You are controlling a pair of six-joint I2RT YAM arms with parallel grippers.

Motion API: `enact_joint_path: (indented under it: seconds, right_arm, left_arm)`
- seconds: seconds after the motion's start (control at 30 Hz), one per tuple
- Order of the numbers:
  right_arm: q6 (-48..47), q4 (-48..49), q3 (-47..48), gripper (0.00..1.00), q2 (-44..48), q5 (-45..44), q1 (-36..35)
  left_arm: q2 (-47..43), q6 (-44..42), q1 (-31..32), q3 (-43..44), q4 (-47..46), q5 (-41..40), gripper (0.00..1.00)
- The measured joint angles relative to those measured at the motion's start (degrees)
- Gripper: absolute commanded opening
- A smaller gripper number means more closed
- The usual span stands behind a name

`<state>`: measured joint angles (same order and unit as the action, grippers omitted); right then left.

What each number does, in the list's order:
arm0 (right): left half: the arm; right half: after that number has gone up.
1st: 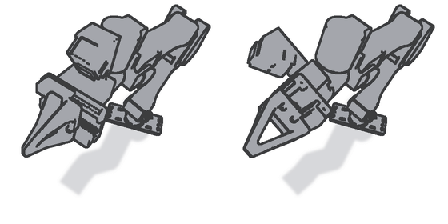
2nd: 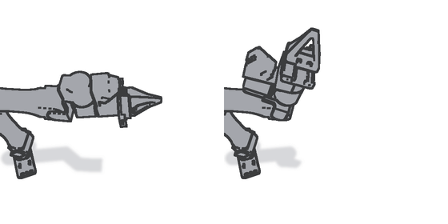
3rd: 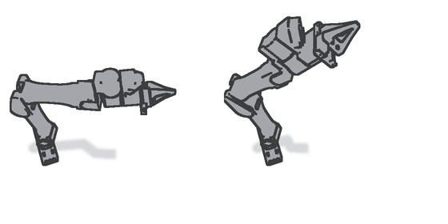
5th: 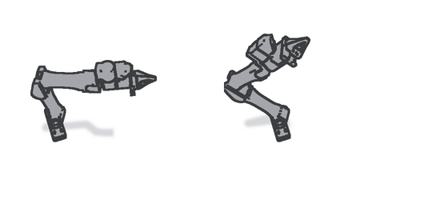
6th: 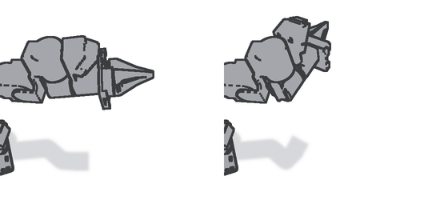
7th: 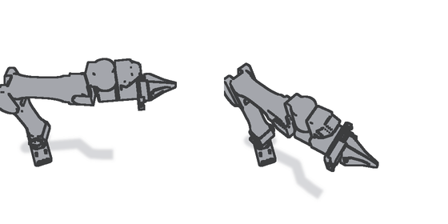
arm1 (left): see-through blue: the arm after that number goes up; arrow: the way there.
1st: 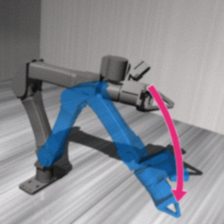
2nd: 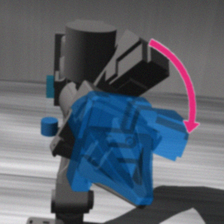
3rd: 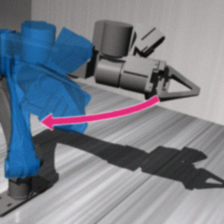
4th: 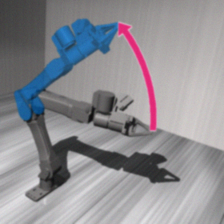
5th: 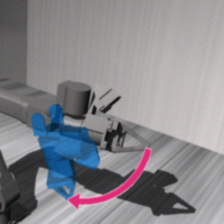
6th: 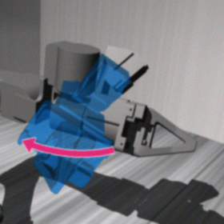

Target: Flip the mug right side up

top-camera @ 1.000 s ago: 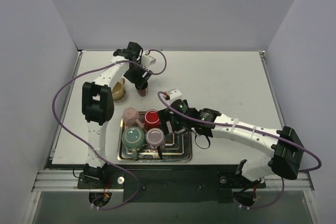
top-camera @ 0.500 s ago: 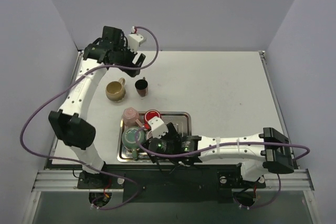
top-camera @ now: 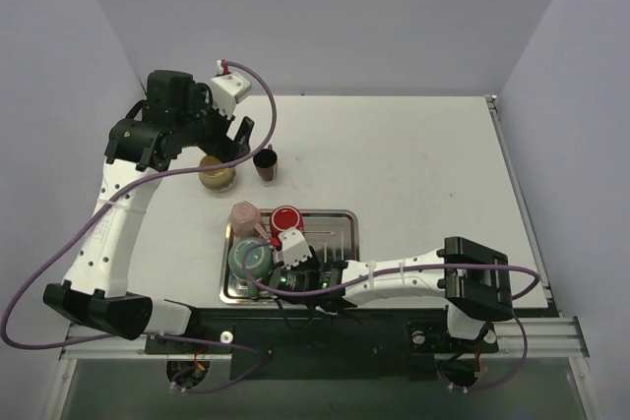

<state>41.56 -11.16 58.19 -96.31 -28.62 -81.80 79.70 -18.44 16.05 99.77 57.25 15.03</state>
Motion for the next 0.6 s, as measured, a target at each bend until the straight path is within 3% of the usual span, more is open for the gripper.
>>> enact_joint_path:
  seconds: [0.1, 0.17, 0.2, 0.23, 0.27, 0.47, 0.6]
  right_arm:
    - [0.9, 2.3, -2.0, 0.39, -0.2, 0.7, 1.0]
    - [1.4, 3.5, -3.7, 0.27, -0.2, 1.0, 1.6]
    - [1.7, 4.0, -4.4, 0.11, -0.2, 1.1, 1.8]
    - [1.7, 4.3, -5.0, 0.03, -0.2, 1.2, 2.0]
    - [1.5, 4.6, -5.3, 0.0, -0.2, 1.3, 2.1]
    - [2.0, 3.7, -6.9, 0.0, 3.0, 3.4, 2.3]
    - [2.4, 1.3, -11.2, 0.0, 14.9, 6.6, 2.7]
  left_arm:
    - [-1.4, -0.2, 0.0, 0.0, 1.5, 1.0, 0.93]
    - [-2.3, -0.2, 0.0, 0.3, 3.0, 2.1, 0.93]
    - [-2.6, -0.2, 0.0, 0.5, 3.6, 2.7, 0.93]
    - [-3.1, -0.2, 0.0, 0.5, 4.0, 3.3, 0.93]
    - [-3.5, -0.2, 0.0, 0.5, 4.5, 3.9, 0.93]
    - [-6.0, -1.4, 0.7, 0.5, 6.6, 7.1, 0.92]
    - [-9.8, -5.1, 3.6, -3.0, 5.6, 7.8, 0.9]
